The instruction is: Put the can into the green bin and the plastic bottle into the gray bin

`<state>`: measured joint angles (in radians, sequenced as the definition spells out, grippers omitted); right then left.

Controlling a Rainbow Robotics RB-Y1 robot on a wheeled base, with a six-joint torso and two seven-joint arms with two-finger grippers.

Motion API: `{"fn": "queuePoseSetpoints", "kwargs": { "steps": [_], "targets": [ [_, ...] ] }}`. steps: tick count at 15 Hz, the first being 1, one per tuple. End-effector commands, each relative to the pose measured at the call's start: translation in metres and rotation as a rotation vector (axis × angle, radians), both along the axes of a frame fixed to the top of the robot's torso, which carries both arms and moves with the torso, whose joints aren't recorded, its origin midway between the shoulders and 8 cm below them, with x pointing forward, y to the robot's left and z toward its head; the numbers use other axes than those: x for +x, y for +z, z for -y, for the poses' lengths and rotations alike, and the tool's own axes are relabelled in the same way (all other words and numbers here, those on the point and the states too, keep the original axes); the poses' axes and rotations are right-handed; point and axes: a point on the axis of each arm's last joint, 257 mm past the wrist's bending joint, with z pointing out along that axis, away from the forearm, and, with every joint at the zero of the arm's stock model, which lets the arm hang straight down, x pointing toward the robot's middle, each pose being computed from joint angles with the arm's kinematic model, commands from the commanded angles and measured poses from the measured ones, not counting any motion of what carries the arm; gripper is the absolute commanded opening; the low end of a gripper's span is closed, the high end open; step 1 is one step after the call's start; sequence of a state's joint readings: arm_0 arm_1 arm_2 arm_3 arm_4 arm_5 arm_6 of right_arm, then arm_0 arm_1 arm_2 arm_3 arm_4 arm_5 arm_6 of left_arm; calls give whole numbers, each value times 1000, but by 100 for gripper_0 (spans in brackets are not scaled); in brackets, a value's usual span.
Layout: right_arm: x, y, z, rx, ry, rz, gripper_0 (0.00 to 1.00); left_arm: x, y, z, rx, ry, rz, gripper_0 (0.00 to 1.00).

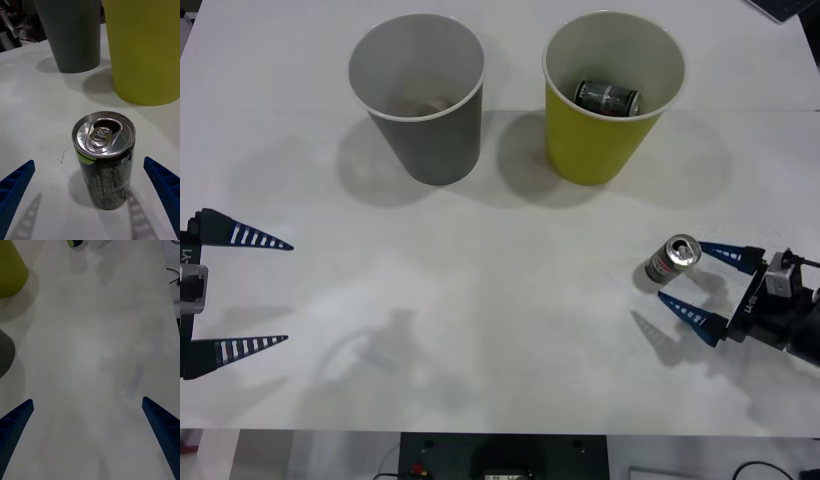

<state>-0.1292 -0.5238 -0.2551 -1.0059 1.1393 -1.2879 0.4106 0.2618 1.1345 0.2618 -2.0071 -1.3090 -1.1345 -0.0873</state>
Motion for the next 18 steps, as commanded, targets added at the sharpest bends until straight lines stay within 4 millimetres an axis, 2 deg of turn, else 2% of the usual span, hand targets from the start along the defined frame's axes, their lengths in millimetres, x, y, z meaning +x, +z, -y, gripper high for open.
{"fn": "queuePoseSetpoints", "kwargs": {
  "steps": [1, 6, 13, 14, 15, 16, 18],
  "targets": [
    [8, -8, -6, -3, -35, 7, 100, 0, 0, 0, 0, 0, 0, 100],
    [21, -19, -25, 17, -92, 24, 100, 0, 0, 0, 0, 0, 0, 100],
    [26, -25, -42, 35, -119, 41, 100, 0, 0, 0, 0, 0, 0, 100],
    [26, -25, -42, 31, -118, 46, 73, 0, 0, 0, 0, 0, 0, 100],
    [27, -24, -41, 29, -119, 50, 7, 0, 0, 0, 0, 0, 0, 100],
    [27, -24, -41, 27, -119, 52, 0, 0, 0, 0, 0, 0, 0, 100],
    [26, -25, -41, 23, -118, 56, 0, 0, 0, 0, 0, 0, 0, 100]
  ]
}}
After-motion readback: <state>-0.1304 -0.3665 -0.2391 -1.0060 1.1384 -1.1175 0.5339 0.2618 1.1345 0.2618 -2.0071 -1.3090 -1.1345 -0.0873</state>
